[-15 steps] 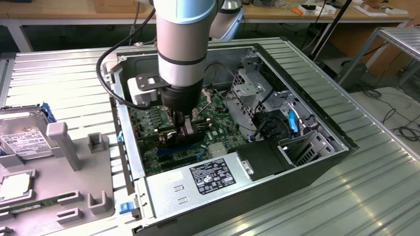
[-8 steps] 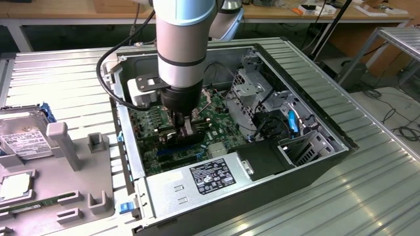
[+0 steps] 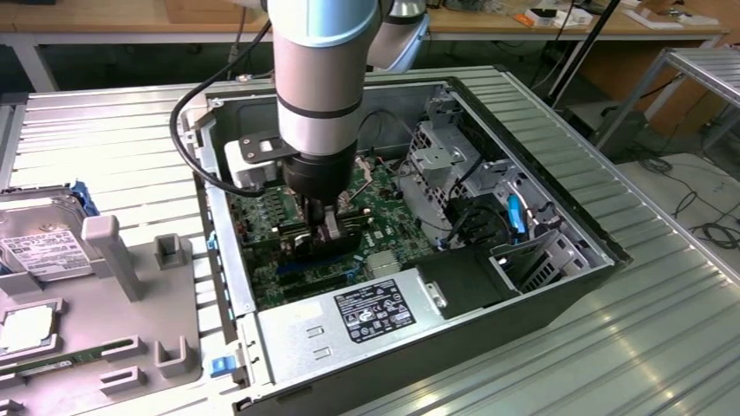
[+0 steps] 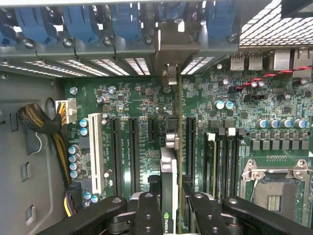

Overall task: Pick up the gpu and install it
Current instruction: 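Insert the gpu into the slot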

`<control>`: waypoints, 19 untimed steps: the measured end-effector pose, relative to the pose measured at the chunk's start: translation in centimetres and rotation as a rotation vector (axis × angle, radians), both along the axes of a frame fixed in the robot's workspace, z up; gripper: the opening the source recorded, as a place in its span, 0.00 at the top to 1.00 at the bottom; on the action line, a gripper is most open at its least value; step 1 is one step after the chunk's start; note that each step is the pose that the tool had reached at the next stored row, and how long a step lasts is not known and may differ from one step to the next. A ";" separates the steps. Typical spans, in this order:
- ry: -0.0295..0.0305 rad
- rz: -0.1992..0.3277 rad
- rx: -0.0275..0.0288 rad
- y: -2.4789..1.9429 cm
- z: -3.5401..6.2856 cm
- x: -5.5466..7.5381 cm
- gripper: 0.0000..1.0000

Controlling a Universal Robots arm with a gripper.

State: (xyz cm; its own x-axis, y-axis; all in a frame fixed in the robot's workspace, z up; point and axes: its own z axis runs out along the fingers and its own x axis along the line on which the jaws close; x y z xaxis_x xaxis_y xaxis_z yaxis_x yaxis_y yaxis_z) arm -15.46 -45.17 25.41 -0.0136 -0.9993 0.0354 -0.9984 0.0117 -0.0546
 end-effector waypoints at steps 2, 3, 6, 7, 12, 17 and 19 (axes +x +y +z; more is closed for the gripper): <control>-0.0088 0.000 -0.0005 -0.01 -0.17 -0.1 0.73; -0.0117 0.000 -0.0003 -0.01 -0.27 -0.3 0.73; -0.0127 0.000 0.0001 0.00 -0.33 -0.4 0.73; -0.0126 0.000 0.0001 0.00 -0.33 -0.4 0.73; -0.0113 0.000 0.0002 0.00 -0.29 -0.6 0.73; -0.0109 0.000 -0.0031 0.00 -0.32 -0.8 0.73; -0.0107 0.000 -0.0033 0.00 -0.42 -0.8 0.73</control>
State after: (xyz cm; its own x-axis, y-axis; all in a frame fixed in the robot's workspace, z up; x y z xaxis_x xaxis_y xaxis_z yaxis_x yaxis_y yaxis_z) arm -16.27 -45.17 24.99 -0.0139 -0.9992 0.0386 -0.9978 0.0114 -0.0653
